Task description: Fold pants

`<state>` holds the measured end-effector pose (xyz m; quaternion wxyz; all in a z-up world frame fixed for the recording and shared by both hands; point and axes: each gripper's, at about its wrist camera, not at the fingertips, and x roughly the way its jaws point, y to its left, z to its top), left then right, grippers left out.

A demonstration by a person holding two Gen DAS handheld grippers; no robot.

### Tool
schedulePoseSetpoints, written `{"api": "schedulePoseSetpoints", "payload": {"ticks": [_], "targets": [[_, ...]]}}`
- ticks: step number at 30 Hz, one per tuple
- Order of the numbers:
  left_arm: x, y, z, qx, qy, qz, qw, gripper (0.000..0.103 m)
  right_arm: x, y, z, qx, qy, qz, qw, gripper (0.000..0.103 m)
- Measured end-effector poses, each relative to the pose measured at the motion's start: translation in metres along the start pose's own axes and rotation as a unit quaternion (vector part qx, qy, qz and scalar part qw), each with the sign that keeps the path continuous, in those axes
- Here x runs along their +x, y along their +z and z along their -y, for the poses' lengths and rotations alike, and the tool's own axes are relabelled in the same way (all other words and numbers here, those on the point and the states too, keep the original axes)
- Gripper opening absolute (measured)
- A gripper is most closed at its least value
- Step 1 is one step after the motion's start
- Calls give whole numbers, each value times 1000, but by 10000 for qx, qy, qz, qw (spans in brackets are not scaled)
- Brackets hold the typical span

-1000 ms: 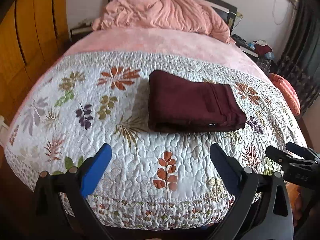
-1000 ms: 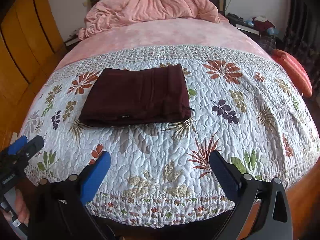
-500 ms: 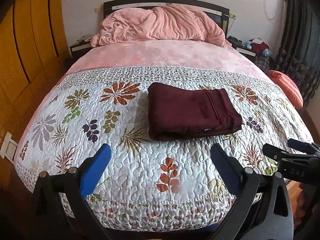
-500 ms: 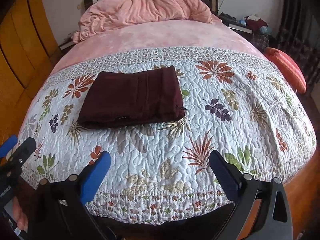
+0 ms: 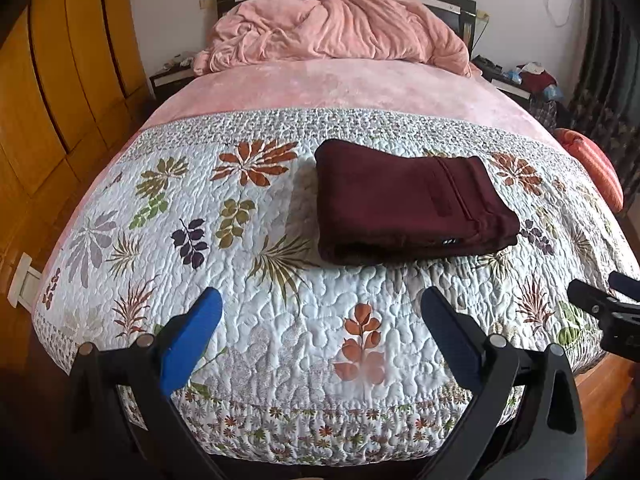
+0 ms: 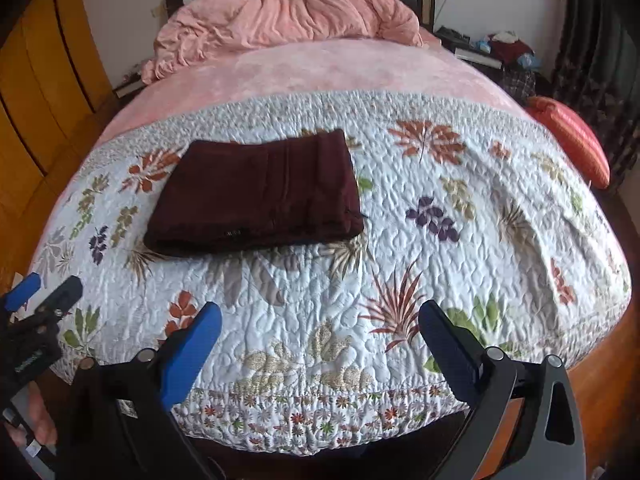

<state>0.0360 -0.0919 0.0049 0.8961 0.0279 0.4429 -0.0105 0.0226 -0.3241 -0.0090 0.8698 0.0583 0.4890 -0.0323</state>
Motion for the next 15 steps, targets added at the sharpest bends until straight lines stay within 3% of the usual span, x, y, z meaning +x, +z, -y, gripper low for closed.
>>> {"api": "schedulePoseSetpoints", "payload": {"ticks": [15], "targets": [[13, -5, 9, 144, 17, -136, 9998, 99, 21, -2, 1, 20, -65, -117, 9999, 99]]}}
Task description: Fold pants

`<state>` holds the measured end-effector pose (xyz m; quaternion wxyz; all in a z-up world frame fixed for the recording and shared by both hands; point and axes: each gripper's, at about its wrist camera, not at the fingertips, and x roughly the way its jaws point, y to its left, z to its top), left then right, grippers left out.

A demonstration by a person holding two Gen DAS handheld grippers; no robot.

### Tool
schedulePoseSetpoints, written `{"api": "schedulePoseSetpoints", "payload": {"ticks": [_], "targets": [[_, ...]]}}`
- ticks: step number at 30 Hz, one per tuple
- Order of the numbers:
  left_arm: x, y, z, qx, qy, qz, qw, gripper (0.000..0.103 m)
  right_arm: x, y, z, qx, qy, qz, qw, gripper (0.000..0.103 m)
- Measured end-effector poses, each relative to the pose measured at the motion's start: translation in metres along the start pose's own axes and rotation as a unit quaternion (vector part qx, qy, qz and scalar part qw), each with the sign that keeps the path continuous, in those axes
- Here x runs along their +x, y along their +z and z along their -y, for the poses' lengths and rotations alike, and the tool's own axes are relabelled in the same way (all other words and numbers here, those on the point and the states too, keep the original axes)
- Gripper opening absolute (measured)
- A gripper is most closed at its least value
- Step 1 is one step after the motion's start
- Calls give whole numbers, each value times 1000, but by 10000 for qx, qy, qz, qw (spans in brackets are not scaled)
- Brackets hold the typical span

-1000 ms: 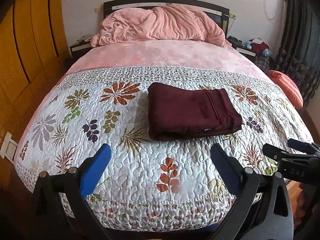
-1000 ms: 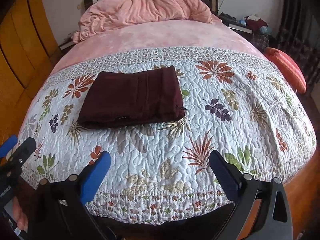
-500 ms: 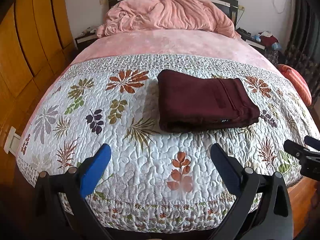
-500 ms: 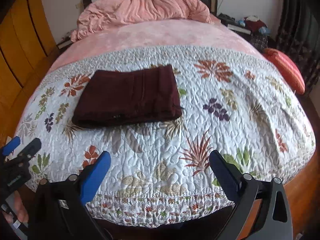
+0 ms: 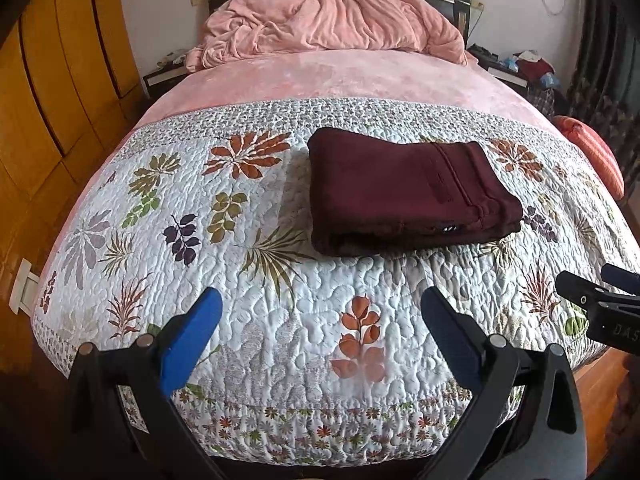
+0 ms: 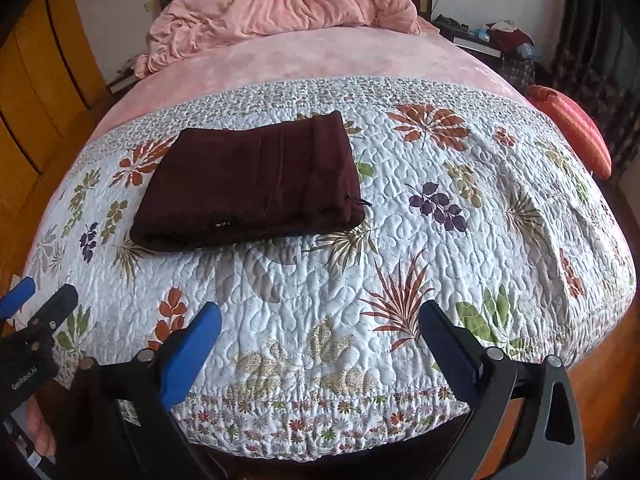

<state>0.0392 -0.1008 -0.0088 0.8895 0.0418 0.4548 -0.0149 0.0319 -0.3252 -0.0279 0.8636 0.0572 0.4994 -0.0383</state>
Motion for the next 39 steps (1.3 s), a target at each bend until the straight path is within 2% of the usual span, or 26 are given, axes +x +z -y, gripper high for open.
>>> {"api": "schedulePoseSetpoints", "payload": {"ticks": [39], "targets": [[9, 0, 1, -104, -120, -160, 9997, 99, 7, 1, 0, -61, -4, -61, 10000, 99]]}}
